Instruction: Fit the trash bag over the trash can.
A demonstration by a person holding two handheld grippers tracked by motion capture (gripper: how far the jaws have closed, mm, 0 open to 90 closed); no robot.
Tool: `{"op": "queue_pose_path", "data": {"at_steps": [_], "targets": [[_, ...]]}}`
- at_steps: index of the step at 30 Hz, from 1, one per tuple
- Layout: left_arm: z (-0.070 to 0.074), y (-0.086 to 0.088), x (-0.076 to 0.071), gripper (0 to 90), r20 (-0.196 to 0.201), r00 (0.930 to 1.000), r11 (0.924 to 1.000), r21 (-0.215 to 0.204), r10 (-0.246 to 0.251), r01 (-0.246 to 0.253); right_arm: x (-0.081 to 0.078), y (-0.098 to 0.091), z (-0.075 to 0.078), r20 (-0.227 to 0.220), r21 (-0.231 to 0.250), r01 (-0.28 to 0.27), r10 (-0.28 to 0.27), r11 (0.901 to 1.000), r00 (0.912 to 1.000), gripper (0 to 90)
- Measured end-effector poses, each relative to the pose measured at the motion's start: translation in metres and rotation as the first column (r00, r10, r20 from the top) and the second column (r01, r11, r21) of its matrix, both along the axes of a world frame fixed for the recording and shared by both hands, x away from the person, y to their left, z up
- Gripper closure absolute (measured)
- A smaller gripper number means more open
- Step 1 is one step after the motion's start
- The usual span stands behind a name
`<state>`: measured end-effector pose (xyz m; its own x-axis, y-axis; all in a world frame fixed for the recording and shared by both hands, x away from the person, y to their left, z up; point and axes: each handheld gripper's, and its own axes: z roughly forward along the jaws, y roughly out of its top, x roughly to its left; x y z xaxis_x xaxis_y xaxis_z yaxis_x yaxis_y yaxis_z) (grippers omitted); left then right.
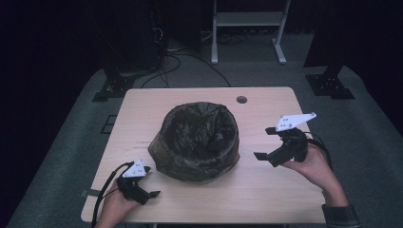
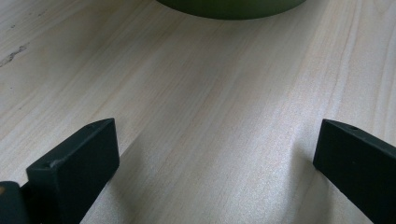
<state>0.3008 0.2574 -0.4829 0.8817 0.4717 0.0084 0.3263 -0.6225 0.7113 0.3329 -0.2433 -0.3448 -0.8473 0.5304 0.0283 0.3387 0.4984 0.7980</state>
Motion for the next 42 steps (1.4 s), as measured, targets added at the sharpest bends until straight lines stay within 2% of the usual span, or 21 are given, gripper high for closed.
{"op": "queue_pose_path", "data": {"at_steps": [5, 10, 17, 23, 32, 37, 42], "targets": [[0.000, 0.000, 0.000, 0.0, -0.001, 1.0000, 1.0000, -0.002, 0.001, -0.001, -0.005, -0.006, -0.019, 0.007, 0.022, 0.014, -0.014, 0.9997, 0.9999, 0.0], [0.000, 0.000, 0.000, 0.0, -0.001, 1.0000, 1.0000, -0.002, 0.002, -0.002, -0.008, -0.008, -0.044, 0.003, 0.046, 0.033, -0.033, 0.9984, 0.9994, 0.0], [0.000, 0.000, 0.000, 0.0, -0.001, 1.0000, 1.0000, -0.002, 0.002, -0.002, -0.008, 0.001, -0.075, -0.023, 0.066, 0.018, -0.016, 0.9976, 0.9996, 0.0], [0.000, 0.000, 0.000, 0.0, -0.001, 1.0000, 1.0000, -0.002, 0.002, -0.002, -0.008, 0.014, -0.101, -0.049, 0.059, -0.004, 0.007, 0.9982, 0.9988, 0.0], [0.000, 0.000, 0.000, 0.0, -0.002, 1.0000, 1.0000, -0.002, 0.002, -0.002, -0.007, 0.030, -0.126, -0.085, 0.022, -0.025, 0.027, 0.9995, 0.9961, 0.0], [0.000, 0.000, 0.000, 0.0, -0.002, 1.0000, 1.0000, -0.002, 0.002, -0.002, -0.006, 0.036, -0.137, -0.097, -0.017, -0.034, 0.032, 0.9993, 0.9948, 0.0], [0.000, 0.000, 0.000, 0.0, -0.002, 1.0000, 1.0000, -0.002, 0.002, -0.002, -0.007, 0.039, -0.141, -0.107, -0.051, -0.039, 0.034, 0.9979, 0.9937, 0.0]]}}
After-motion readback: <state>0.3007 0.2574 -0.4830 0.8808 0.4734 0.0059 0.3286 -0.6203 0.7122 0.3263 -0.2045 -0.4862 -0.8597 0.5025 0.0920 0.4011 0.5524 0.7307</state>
